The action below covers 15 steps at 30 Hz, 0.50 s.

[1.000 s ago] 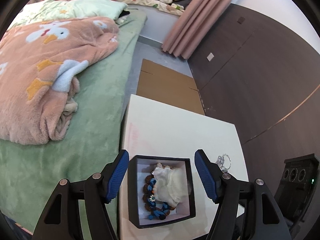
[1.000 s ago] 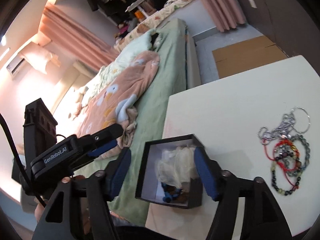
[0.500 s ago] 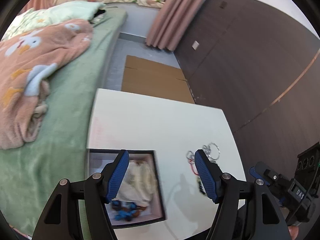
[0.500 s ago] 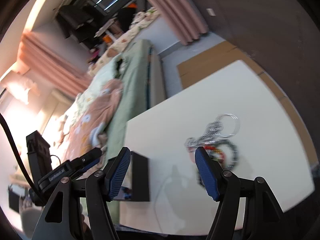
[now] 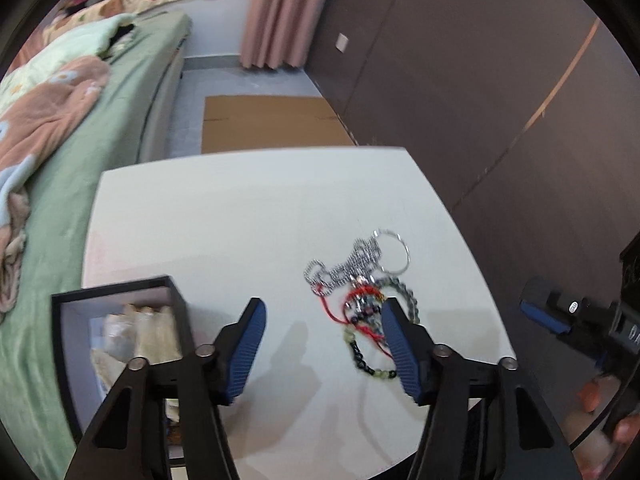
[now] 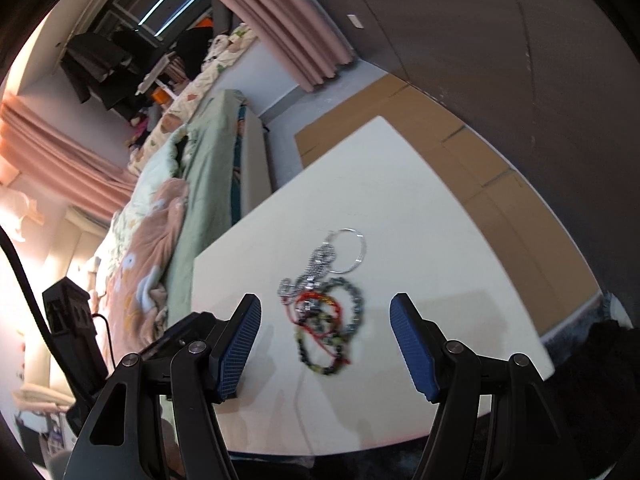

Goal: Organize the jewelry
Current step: 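Grasp the black bead bracelet from the pile with the left tool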

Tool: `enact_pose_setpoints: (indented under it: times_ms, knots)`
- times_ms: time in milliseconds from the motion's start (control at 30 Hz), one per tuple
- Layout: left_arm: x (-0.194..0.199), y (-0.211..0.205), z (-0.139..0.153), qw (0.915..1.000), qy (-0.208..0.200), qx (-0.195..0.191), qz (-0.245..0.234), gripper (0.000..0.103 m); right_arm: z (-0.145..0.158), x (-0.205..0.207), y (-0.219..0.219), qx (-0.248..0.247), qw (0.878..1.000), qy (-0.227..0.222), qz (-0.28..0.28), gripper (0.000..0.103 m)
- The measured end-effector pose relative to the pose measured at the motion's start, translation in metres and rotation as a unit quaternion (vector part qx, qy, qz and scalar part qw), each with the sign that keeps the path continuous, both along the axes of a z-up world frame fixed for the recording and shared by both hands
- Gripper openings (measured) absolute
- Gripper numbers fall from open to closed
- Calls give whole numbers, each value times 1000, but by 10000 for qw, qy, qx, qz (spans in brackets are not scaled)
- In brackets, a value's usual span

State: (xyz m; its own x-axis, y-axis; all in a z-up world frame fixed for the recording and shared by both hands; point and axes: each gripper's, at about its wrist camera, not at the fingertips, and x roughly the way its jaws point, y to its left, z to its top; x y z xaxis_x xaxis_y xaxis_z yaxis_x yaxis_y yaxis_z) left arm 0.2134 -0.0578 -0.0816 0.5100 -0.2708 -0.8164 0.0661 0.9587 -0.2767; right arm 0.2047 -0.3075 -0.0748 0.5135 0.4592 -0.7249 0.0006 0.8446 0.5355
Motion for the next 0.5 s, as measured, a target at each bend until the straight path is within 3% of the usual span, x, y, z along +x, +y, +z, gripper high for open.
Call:
enact_pose_setpoints:
  times_ms: [133,500]
  knots:
    - [2,-19,-17,9994,166,256,-167,45,-5,-1,-13,-18,9997,209,-96,67]
    - [0,-53,-62,9931,530,967,-394,45,-26,5,-29,-117,9974,668,-225,67]
